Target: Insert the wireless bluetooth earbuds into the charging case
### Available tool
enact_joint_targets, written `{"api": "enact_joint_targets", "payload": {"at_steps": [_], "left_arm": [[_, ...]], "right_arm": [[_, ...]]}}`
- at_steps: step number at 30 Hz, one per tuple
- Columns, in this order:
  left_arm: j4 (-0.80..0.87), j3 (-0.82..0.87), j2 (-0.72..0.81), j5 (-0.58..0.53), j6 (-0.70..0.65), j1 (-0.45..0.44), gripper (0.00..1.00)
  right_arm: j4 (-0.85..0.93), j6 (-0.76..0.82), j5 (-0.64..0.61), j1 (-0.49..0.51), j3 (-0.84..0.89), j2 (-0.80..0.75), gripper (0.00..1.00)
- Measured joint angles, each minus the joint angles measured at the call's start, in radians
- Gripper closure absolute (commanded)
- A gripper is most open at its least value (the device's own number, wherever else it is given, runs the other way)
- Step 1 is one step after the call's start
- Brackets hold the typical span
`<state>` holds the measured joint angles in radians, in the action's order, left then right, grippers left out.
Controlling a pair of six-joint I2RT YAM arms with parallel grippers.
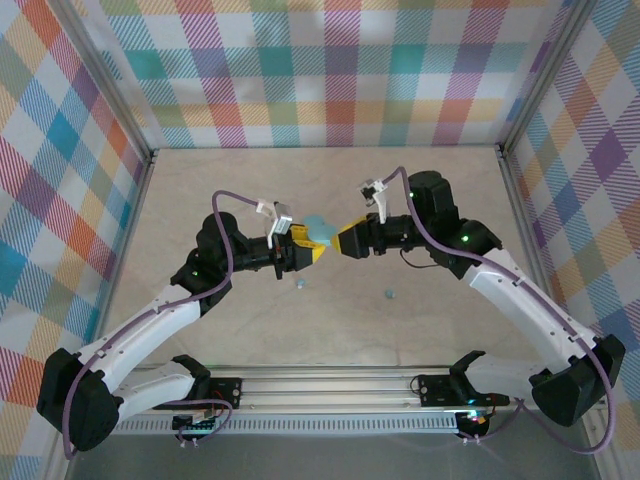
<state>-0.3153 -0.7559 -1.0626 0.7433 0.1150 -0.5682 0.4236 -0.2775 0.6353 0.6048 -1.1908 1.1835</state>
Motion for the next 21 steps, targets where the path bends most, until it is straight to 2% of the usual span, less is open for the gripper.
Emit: {"api": "enact_joint_targets", "payload": {"at_steps": [7, 21], "left_arm": [[0.003, -0.021, 0.0, 0.002, 0.0, 0.0, 0.95], [0.017, -0.023, -0.01, -0.046, 0.004, -0.001, 0.95]], "right_arm": [[-0.034, 0.028, 0.016, 0.005, 0.016, 0.002, 0.39], [-0.035, 0.002, -0.08, 0.009, -0.013, 0.05, 0.38]]}}
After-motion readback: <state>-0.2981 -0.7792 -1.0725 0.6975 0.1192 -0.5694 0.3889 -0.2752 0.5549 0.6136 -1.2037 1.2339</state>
